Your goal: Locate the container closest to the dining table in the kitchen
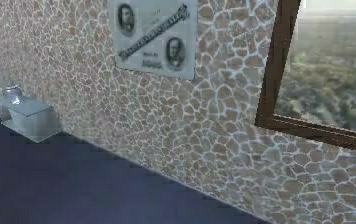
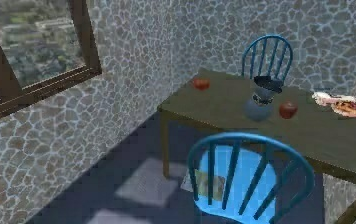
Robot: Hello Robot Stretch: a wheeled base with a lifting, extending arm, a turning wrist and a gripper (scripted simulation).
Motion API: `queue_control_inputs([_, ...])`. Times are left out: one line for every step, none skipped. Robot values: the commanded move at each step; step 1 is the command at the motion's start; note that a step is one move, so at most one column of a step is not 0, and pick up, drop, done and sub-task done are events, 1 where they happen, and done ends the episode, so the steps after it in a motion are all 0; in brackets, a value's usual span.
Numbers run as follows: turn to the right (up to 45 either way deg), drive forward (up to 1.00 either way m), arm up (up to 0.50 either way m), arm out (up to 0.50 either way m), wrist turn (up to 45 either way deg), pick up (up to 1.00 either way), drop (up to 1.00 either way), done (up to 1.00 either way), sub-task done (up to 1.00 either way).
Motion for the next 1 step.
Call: queue_control_inputs([-42.0, 0.0, 0.0, 0.0, 0.0, 0.0, 0.0, 0.0, 0.0])
